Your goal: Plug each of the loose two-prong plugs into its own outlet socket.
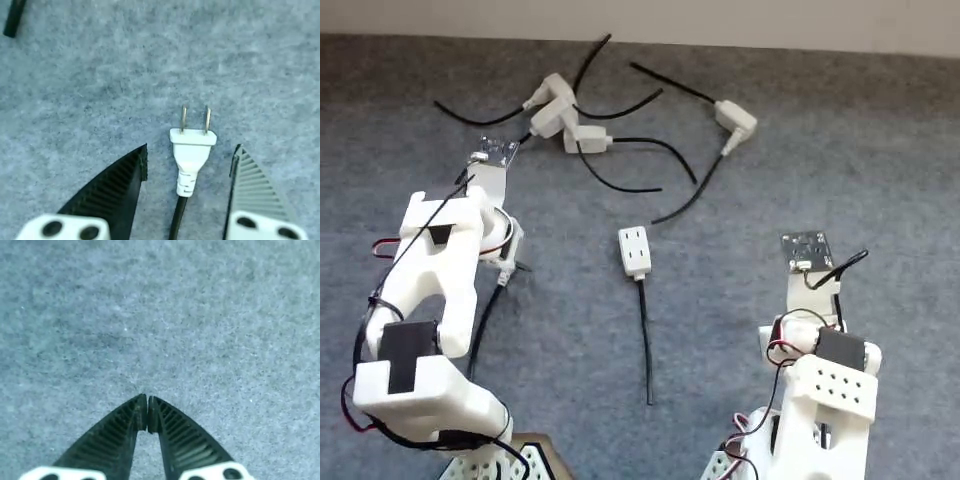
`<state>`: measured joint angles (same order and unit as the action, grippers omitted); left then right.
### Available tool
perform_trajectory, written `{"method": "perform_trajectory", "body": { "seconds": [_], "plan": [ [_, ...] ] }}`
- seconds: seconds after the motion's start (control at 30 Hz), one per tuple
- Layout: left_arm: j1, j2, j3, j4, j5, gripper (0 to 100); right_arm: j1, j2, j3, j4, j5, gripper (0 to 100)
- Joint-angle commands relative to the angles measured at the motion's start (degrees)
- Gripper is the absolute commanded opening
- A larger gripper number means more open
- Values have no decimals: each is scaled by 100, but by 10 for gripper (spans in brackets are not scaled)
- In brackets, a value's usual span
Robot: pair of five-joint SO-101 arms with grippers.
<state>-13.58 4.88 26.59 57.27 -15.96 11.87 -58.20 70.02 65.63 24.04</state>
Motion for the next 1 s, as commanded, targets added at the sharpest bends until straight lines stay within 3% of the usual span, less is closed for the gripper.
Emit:
{"method": "perform_trajectory", "body": {
  "seconds": [0.0, 0.23, 0.43, 0.53, 0.8, 0.97],
  "plan": [
    [48, -22, 4, -88, 35, 274, -22, -84, -31, -101, -62, 19],
    [145, -22, -13, -88, 35, 252, -22, -84, -31, -101, -62, 19],
    [171, 444, -242, -396, 26, 69, -4, -84, -31, -101, -62, 19],
    [171, 954, -936, 141, 26, 18, -4, -84, -31, -101, -62, 19],
    [180, 2325, -2730, 1635, -44, 13, 4, -84, -31, -101, -62, 19],
    [198, 2466, -3187, 2409, -870, 6, -4, -84, -31, -101, -62, 19]
  ]
}}
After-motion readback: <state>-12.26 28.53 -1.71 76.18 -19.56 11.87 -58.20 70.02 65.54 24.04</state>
